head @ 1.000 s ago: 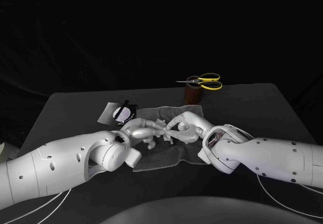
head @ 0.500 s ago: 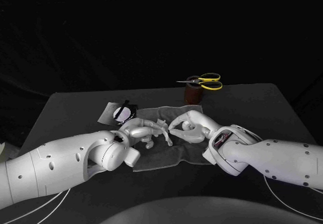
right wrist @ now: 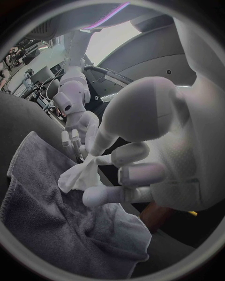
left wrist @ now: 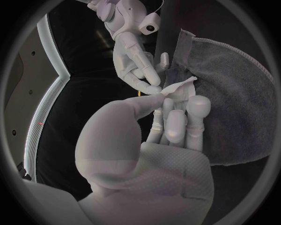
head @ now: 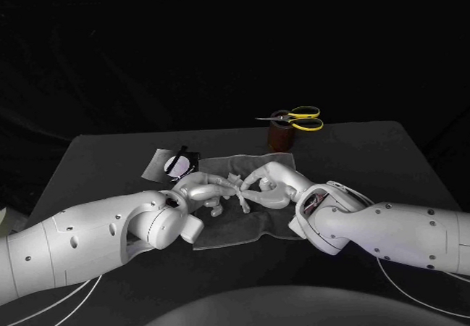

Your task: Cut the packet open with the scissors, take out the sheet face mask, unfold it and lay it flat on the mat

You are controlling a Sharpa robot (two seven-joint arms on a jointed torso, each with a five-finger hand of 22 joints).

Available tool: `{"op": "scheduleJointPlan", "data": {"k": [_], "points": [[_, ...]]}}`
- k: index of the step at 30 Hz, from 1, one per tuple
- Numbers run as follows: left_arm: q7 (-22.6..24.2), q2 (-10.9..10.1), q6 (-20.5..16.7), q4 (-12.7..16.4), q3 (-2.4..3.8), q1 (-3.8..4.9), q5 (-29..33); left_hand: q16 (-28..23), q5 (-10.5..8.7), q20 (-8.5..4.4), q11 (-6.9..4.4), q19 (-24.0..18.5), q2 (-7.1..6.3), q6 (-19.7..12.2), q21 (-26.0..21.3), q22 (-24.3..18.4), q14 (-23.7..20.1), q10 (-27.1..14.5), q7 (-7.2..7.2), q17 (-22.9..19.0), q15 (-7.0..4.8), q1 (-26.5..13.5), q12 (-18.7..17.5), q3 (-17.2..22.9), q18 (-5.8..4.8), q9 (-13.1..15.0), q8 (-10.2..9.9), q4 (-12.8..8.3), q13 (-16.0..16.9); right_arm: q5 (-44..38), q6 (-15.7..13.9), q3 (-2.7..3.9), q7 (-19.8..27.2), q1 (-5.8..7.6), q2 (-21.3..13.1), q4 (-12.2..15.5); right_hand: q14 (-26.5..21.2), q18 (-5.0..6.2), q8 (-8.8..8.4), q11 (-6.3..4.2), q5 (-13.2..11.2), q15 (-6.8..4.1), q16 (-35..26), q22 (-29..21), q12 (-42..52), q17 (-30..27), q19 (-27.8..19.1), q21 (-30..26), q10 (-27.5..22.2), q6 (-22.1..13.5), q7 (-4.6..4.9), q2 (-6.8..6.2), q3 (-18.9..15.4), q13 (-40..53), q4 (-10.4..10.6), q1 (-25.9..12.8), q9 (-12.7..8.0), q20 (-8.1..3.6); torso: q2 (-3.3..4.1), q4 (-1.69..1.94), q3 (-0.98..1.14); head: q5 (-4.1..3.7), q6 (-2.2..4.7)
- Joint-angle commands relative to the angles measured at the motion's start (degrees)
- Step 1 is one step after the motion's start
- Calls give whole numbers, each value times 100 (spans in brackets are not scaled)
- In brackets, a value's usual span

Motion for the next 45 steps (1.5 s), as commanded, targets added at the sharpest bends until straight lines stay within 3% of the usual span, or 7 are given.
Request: {"op": "scheduleJointPlan", "data": {"k": [1,17,23,34,45], "points": [[13,10,67,18,4,3,19,20,16,5,-1,31,31,-4,14,5,51,-22,-2,4,6,-26,29,17,-26,703,27,6,7,-257,-38,2,-296,-6,53,-42,393,65,-23,-2,-15,-9,5,235,-24,958,-14,7,39,4,21,-49,-53,487,9,-11,-8,6,-2,5,0,1,0],[-31,28,82,22,4,3,19,26,16,2,-5,40,23,-3,36,23,63,-20,-5,22,3,-46,30,44,-29,727,28,-19,12,-316,-127,2,-340,-11,176,-95,404,61,-39,-9,-186,-12,18,237,7,984,5,40,51,65,8,-62,-176,502,108,-63,-37,8,1,-2,9,3,0],[-67,36,68,19,4,3,4,29,16,1,-6,43,21,-3,42,28,69,-18,-5,32,2,-50,30,49,-30,732,28,-25,14,-317,-164,3,-341,-11,197,-100,413,58,-24,-27,-201,-23,28,242,35,1002,26,75,65,134,-16,-50,-242,516,183,-95,-43,2,-1,-4,3,-1,0],[-112,44,75,25,4,3,-29,30,16,0,-7,43,19,-3,45,30,71,-17,-6,35,1,-52,30,52,-30,736,28,-30,14,-317,-182,3,-368,-12,227,-109,442,49,102,-136,-256,-111,56,264,66,1061,91,185,94,358,-147,202,-162,529,231,134,-13,-61,0,-1,1,-7,0],[-132,53,109,41,4,3,-40,34,16,-2,-11,48,13,0,55,38,81,-11,-8,48,-2,-58,31,59,-31,747,28,-44,17,-349,-200,3,-373,-12,251,-111,472,17,317,-218,-320,-190,82,325,117,1118,185,400,145,434,-229,386,178,555,-59,562,106,-141,0,-2,3,9,0]]}}
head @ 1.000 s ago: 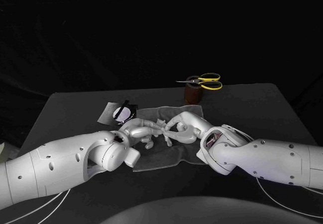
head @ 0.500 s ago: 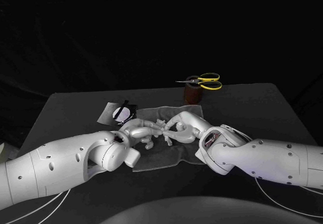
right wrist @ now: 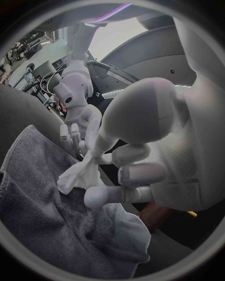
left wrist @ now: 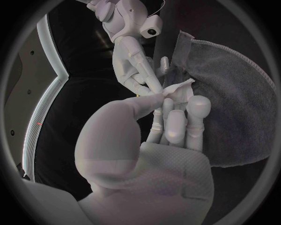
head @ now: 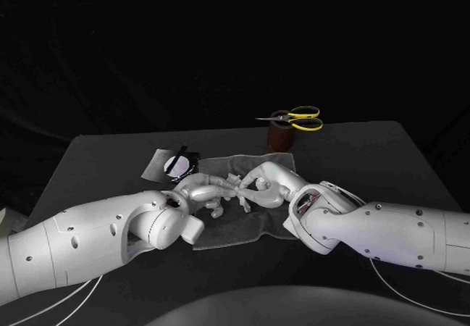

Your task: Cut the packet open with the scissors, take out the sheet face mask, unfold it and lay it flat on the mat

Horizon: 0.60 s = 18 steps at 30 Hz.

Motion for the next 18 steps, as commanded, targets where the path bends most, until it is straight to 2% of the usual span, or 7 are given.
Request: {"op": "scheduleJointPlan", "data": {"k": [1,11,18], "points": [[-3,28,104,31,3,3,-35,36,17,-2,-32,49,70,38,32,5,40,8,9,5,-1,-3,35,29,-30,556,28,-11,8,-100,-54,5,35,1,22,22,539,77,86,-36,-20,-128,28,337,30,1127,59,72,148,41,-16,60,92,547,-56,126,69,-9,0,-1,1,18,0],[-24,25,60,28,3,3,-52,39,16,-3,-34,51,67,40,37,9,47,11,8,16,-2,-8,35,31,-31,562,28,-17,9,-124,-210,6,73,-6,6,34,581,41,284,-73,-33,-165,73,405,141,1223,156,334,219,113,-52,101,341,613,-160,125,183,-51,0,-4,3,8,0],[-41,19,25,25,3,3,-69,40,16,-4,-34,54,68,42,42,13,50,15,7,18,-3,-11,36,32,-32,566,29,-18,10,-60,-400,6,127,-17,-16,43,626,13,458,-116,-35,-200,129,449,290,1342,235,545,289,173,-101,77,495,709,-207,36,303,-85,-1,-3,3,-1,0]]}}
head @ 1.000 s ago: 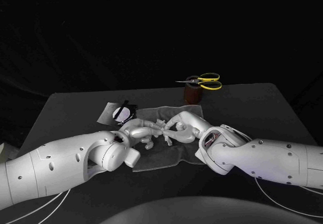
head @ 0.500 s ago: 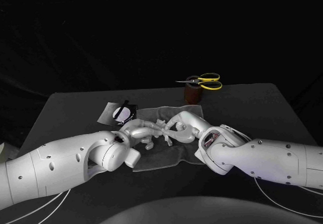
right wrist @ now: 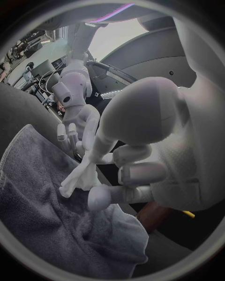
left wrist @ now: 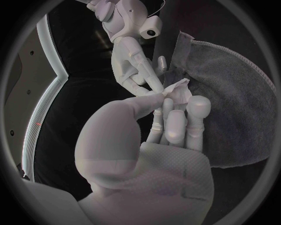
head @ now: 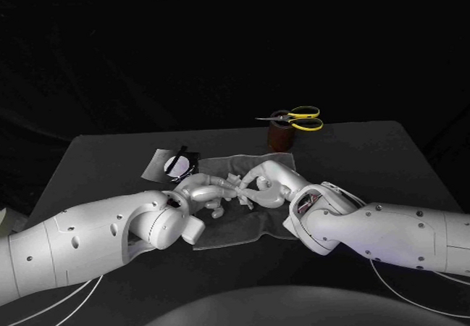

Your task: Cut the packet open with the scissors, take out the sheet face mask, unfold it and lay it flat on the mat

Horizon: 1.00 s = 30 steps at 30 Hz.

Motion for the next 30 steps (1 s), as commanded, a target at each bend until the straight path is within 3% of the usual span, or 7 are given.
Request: {"op": "scheduleJointPlan", "data": {"k": [1,16,19,21,25,28,30], "points": [[-8,13,22,16,2,1,-59,20,20,-4,-36,54,62,41,16,5,50,16,-12,7,-3,-17,36,17,-32,536,20,-2,5,-9,-237,6,114,-4,-3,17,667,88,293,-58,23,-163,48,448,64,1352,54,80,310,141,-112,33,81,727,-8,-86,295,-7,-2,-1,0,-4,0],[-15,-12,-89,13,2,1,-107,27,19,-6,-39,62,76,50,29,16,68,30,-16,30,-6,-33,43,27,-34,553,22,-1,11,233,-285,8,75,-8,-89,-45,683,77,417,-83,23,-185,69,462,34,1396,83,165,318,131,-141,25,169,713,-22,-169,419,-28,0,0,-2,2,0],[-11,-20,-100,15,2,1,-111,27,19,-6,-39,62,76,50,29,16,68,30,-16,30,-6,-33,43,27,-34,553,22,-1,11,280,-154,9,63,-7,-119,-69,679,82,440,-87,23,-189,62,455,15,1384,76,132,315,123,-145,23,184,702,-25,-182,445,-32,-2,1,-3,6,0],[-10,-24,-104,16,2,1,-112,27,19,-6,-39,62,76,50,29,16,68,30,-16,30,-6,-33,43,27,-34,553,22,-1,11,427,7,9,118,-6,-132,-84,628,122,444,-64,24,-177,-11,386,-139,1238,-21,-186,263,3,-116,44,218,615,49,-290,496,-29,-4,-2,-4,14,0],[-9,-26,-104,15,1,1,-113,28,20,-7,-40,59,82,51,26,13,70,33,-17,32,-7,-39,45,32,-32,559,22,0,13,712,338,10,278,-4,-138,-91,578,131,146,98,49,-44,-73,315,-266,1121,-160,-487,192,-521,72,-206,-97,555,333,-722,432,52,-3,-5,-4,13,0],[-12,-24,-97,13,1,1,-114,28,20,-7,-40,59,82,51,26,13,70,33,-17,32,-7,-39,45,32,-32,559,22,0,13,937,568,9,457,-3,-135,-84,573,126,-157,233,52,77,-71,293,-255,1121,-198,-552,174,-797,235,-495,-590,571,674,-1121,296,148,-2,-1,-4,12,0],[-14,-24,-94,12,1,1,-114,28,20,-7,-40,59,82,51,26,13,70,33,-17,32,-7,-39,45,32,-32,559,22,0,13,1026,658,9,537,-2,-131,-83,573,132,-259,266,44,105,-66,291,-236,1128,-198,-551,169,-845,260,-544,-770,586,786,-1159,243,183,-2,-1,-4,11,0]]}}
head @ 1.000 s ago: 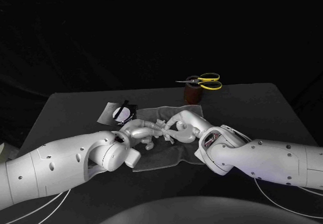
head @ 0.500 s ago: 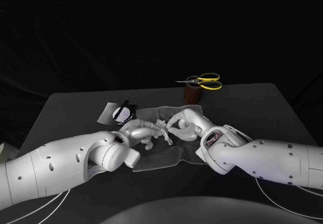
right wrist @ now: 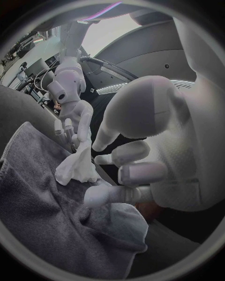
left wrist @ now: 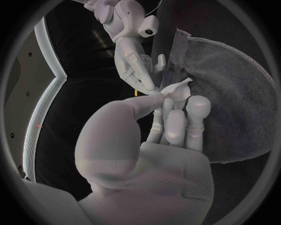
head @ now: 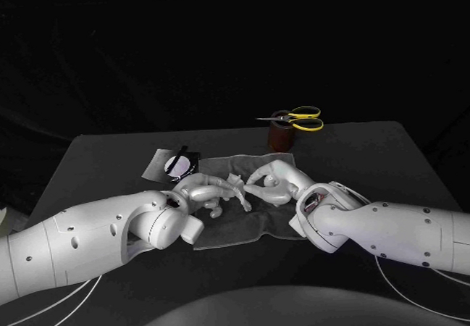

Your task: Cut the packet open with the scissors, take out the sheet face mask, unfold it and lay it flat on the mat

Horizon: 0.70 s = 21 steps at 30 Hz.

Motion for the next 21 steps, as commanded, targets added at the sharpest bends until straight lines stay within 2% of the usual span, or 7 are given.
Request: {"op": "scheduleJointPlan", "data": {"k": [1,5,7,10,17,21], "points": [[27,7,13,13,4,3,-44,30,27,14,-34,37,51,40,26,6,29,10,-2,4,-6,-8,24,33,-32,559,17,0,9,493,554,4,393,2,11,11,447,29,-110,53,-34,40,-12,292,15,1126,18,-20,158,-67,27,-125,-206,589,124,-40,-64,57,0,3,0,-5,0],[21,6,17,14,4,3,-73,30,27,14,-34,37,51,40,26,6,29,10,-2,4,-6,-8,24,33,-32,559,17,0,9,683,728,4,482,4,30,0,449,41,-200,60,-32,52,-6,291,35,1136,18,-20,154,-79,39,-119,-399,603,274,-41,-118,82,2,2,0,-1,0],[18,5,17,13,4,3,-82,30,27,14,-34,37,51,40,26,6,29,10,-2,4,-6,-8,24,33,-32,559,17,0,9,742,787,4,493,6,45,-19,448,47,-239,63,-35,57,-4,291,46,1138,16,-24,151,-47,41,-74,-507,610,375,-6,-147,95,2,-1,-1,3,0],[10,5,15,11,4,3,-89,30,27,14,-34,37,51,40,26,6,29,10,-2,4,-6,-8,24,33,-32,559,17,0,9,811,835,4,501,10,77,-57,447,48,-256,63,-35,58,-3,293,53,1138,17,-17,150,-26,39,-52,-561,615,421,26,-160,99,0,0,-1,0,0],[-2,8,23,14,4,3,-95,31,27,13,-35,37,57,38,28,7,29,10,-3,2,-8,-14,25,42,-32,568,15,-3,12,944,771,4,547,17,164,-152,451,49,-303,61,-35,57,4,301,76,1150,26,11,152,30,39,46,-644,628,477,215,-200,104,2,4,0,-2,0],[-12,7,27,17,3,3,-97,31,27,13,-35,37,57,38,28,7,29,10,-3,2,-8,-14,25,42,-32,568,15,-3,12,987,673,4,612,18,205,-185,457,46,-351,67,-41,60,12,310,101,1164,36,41,157,63,47,146,-666,642,468,419,-237,107,6,5,3,3,0]]}}
